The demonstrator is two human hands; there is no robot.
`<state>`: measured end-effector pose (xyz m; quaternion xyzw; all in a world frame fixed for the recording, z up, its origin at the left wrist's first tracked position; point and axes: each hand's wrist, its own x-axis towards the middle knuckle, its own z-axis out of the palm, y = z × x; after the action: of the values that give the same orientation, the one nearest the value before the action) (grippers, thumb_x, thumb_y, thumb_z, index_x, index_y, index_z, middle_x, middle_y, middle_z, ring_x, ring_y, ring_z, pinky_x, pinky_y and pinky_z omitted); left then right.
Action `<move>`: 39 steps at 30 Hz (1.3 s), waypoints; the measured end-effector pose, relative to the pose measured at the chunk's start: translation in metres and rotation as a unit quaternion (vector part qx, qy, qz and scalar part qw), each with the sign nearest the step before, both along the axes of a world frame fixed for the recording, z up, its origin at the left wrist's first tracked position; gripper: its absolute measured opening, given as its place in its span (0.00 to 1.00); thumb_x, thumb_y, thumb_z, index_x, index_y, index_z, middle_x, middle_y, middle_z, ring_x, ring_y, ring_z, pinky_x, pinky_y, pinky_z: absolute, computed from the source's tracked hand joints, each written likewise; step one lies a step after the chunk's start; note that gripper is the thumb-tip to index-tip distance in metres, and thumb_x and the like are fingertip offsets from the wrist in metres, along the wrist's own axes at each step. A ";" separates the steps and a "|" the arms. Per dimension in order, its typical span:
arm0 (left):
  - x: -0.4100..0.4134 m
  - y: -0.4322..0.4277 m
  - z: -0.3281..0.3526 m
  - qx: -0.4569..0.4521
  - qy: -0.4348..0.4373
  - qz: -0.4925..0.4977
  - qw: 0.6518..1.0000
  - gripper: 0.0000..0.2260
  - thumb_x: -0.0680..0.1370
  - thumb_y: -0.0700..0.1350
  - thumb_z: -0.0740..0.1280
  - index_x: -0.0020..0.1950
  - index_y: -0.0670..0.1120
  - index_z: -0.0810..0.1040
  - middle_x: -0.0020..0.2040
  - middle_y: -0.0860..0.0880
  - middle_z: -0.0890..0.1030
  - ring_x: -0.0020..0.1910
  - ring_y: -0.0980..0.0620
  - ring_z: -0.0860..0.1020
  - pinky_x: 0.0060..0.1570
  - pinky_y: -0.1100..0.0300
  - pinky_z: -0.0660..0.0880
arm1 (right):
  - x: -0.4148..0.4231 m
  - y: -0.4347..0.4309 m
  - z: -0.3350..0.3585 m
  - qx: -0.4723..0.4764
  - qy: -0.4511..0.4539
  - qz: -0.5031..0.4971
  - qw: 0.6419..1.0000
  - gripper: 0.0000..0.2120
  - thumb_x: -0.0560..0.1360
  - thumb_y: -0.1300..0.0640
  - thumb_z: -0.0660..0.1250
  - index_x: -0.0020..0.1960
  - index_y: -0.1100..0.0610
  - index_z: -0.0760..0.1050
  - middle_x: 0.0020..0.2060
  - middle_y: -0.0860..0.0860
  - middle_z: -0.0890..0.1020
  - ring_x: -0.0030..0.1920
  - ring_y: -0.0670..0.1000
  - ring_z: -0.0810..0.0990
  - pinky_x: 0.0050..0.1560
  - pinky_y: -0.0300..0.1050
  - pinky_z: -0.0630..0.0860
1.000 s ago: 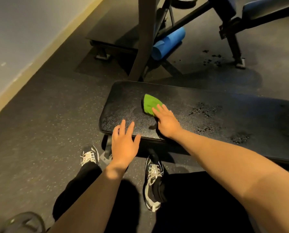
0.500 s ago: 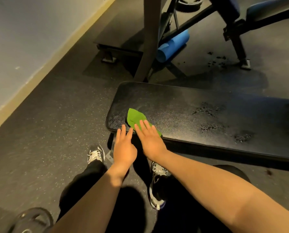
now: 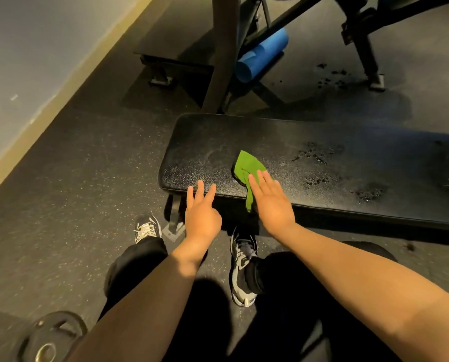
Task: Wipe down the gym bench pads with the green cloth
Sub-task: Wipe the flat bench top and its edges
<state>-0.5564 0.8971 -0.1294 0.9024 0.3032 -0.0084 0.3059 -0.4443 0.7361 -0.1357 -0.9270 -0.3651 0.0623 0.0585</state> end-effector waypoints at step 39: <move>0.037 -0.049 0.017 0.111 0.072 -0.125 0.983 0.30 0.80 0.42 0.61 0.81 0.49 0.58 0.82 0.41 0.53 0.80 0.39 0.51 0.78 0.50 0.52 | -0.003 0.008 0.024 0.010 0.094 -0.014 0.995 0.39 0.75 0.60 0.66 0.80 0.54 0.50 0.80 0.52 0.42 0.79 0.61 0.43 0.78 0.57 0.49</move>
<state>-0.5193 0.8478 -0.1123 0.9588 0.2078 -0.0778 0.1774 -0.4468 0.7436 -0.1119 -0.9215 -0.3454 0.1449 0.1032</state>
